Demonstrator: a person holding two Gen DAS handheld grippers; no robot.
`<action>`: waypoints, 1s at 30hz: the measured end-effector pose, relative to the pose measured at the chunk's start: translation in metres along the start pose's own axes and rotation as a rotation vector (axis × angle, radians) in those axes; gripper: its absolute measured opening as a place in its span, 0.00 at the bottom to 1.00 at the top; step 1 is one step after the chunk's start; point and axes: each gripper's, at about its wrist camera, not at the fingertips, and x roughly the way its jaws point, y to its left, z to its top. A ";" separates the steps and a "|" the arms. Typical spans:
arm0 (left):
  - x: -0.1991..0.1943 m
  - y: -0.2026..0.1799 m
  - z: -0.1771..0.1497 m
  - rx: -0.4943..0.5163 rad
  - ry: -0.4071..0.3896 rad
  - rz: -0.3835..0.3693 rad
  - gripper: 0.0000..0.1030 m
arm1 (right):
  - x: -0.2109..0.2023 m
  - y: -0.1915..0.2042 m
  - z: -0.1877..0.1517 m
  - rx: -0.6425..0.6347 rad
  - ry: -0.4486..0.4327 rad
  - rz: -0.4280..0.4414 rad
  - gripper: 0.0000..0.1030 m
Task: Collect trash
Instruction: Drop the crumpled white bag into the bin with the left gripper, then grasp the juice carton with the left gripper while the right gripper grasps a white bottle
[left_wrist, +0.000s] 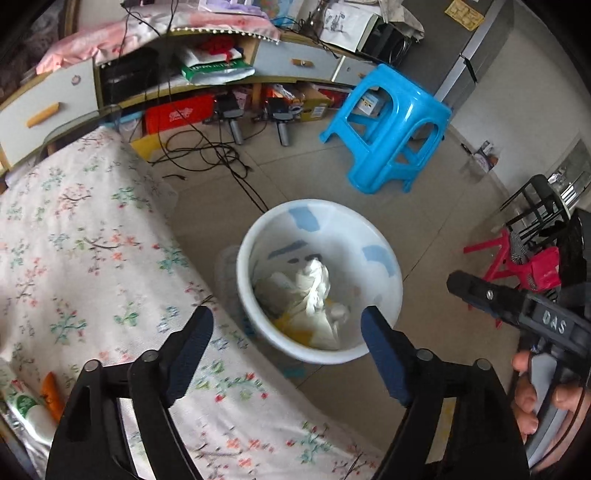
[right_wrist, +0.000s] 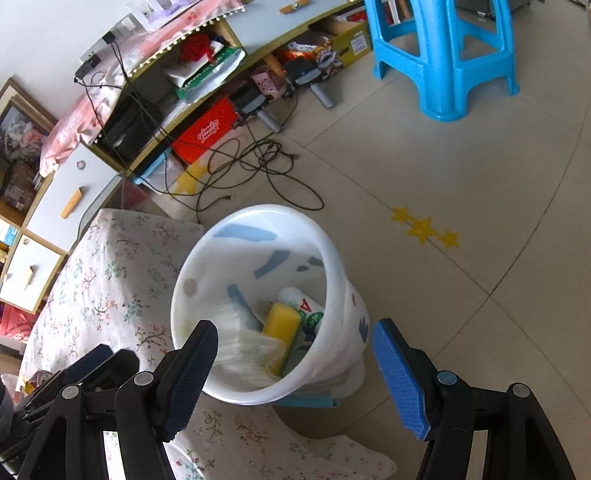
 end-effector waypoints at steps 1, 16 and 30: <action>-0.005 0.002 -0.002 0.005 -0.004 0.010 0.84 | 0.000 0.001 0.000 -0.002 0.000 0.001 0.72; -0.091 0.077 -0.068 -0.058 -0.035 0.134 0.96 | 0.006 0.057 -0.014 -0.118 0.008 0.022 0.80; -0.149 0.182 -0.121 -0.277 -0.015 0.331 0.97 | 0.029 0.133 -0.046 -0.278 0.047 0.016 0.86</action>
